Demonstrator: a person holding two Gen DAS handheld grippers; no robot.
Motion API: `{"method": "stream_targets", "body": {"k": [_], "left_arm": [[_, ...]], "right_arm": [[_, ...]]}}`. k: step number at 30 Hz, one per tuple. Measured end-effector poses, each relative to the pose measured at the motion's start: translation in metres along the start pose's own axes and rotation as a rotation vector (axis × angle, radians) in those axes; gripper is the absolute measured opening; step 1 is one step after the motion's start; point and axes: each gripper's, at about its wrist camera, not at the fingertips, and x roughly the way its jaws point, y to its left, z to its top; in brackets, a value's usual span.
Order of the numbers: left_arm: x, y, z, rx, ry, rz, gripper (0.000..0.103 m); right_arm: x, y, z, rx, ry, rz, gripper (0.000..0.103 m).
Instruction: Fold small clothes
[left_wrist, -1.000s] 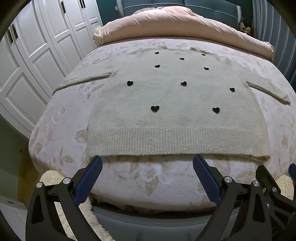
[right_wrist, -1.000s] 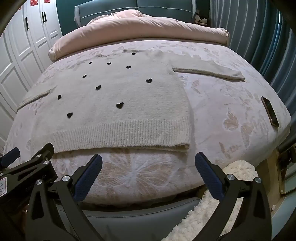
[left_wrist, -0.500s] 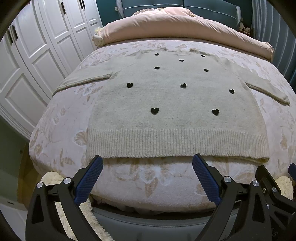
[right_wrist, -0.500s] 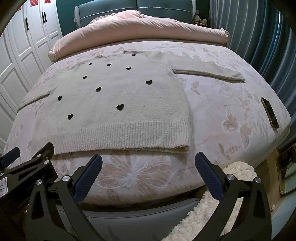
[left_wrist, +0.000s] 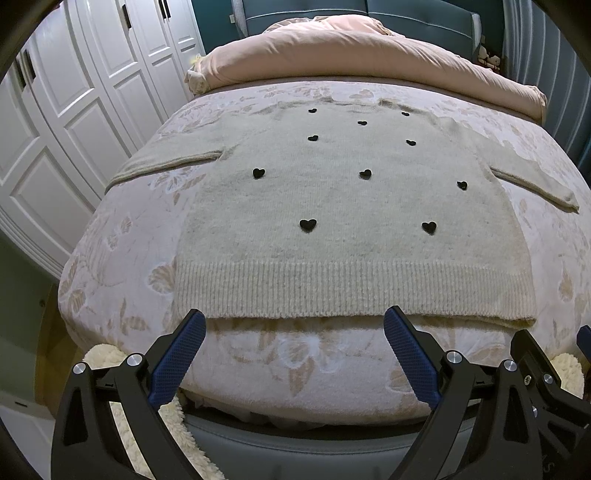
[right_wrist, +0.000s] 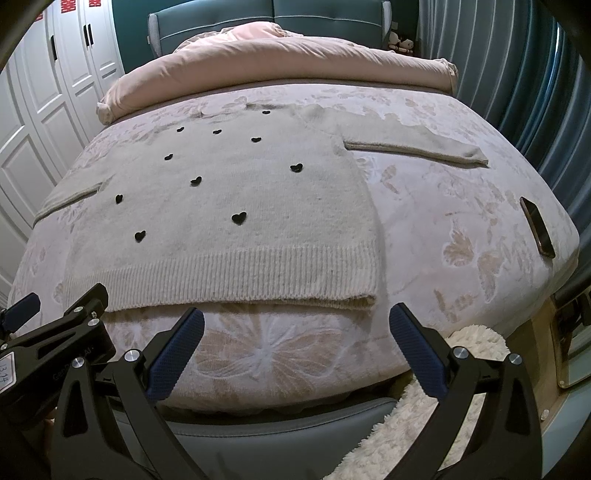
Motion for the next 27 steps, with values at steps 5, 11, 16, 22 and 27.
{"method": "stream_targets", "body": {"k": [5, 11, 16, 22, 27], "left_arm": [[0.0001, -0.0001, 0.0003, 0.0, 0.002, 0.0, 0.093], [0.0002, 0.0006, -0.0004, 0.0, 0.001, 0.0, 0.093], [-0.0003, 0.0013, 0.0019, -0.001, 0.004, 0.001, 0.093], [-0.0017, 0.0037, 0.0043, 0.001, -0.001, 0.004, 0.093], [-0.0017, 0.0029, 0.0042, 0.002, -0.001, 0.005, 0.093]], "right_arm": [[-0.0002, -0.0001, 0.0003, -0.001, 0.001, 0.0, 0.098], [0.0001, -0.0003, 0.0007, 0.0, 0.002, 0.0, 0.098], [0.0002, -0.0003, 0.0009, 0.001, 0.003, 0.0, 0.098], [0.0005, -0.0002, 0.0014, 0.001, 0.003, -0.001, 0.098], [0.0011, -0.0005, 0.0012, -0.001, 0.003, -0.002, 0.098]]}}
